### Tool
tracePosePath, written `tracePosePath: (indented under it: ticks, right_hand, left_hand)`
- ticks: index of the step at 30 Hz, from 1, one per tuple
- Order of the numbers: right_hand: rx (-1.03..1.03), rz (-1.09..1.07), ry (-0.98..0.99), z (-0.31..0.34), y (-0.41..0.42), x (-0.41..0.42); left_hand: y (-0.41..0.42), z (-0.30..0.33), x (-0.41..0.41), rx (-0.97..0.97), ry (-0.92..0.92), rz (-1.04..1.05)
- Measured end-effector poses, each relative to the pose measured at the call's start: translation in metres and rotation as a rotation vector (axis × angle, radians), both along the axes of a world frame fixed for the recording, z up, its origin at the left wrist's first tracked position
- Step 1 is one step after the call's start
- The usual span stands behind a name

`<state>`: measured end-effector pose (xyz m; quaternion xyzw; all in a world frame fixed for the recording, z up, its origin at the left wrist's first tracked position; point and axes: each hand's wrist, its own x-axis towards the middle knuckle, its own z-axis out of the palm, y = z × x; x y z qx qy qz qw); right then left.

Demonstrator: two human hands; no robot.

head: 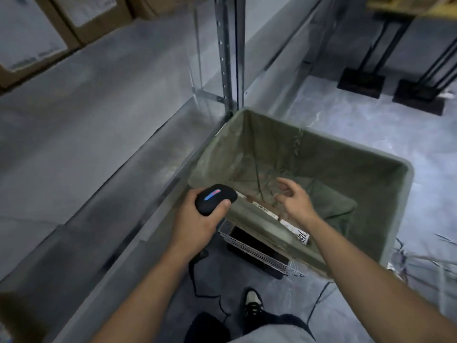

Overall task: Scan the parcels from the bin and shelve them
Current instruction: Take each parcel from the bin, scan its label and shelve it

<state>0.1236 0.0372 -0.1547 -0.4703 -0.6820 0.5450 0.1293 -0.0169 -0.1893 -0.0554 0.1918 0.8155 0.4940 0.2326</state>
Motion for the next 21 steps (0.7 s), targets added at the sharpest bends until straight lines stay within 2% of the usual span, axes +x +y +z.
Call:
tracePosePath:
  ticks: [11,21]
  right_hand:
    - [-0.048,-0.147,-0.200,-0.055,0.037,0.032]
    - [-0.095,-0.175,-0.472,-0.101,0.050,0.081]
  left_hand:
    - [0.075,-0.044,-0.038,-0.003,-0.106,-0.240]
    - [0.132,-0.087,-0.015,-0.056,-0.127,-0.482]
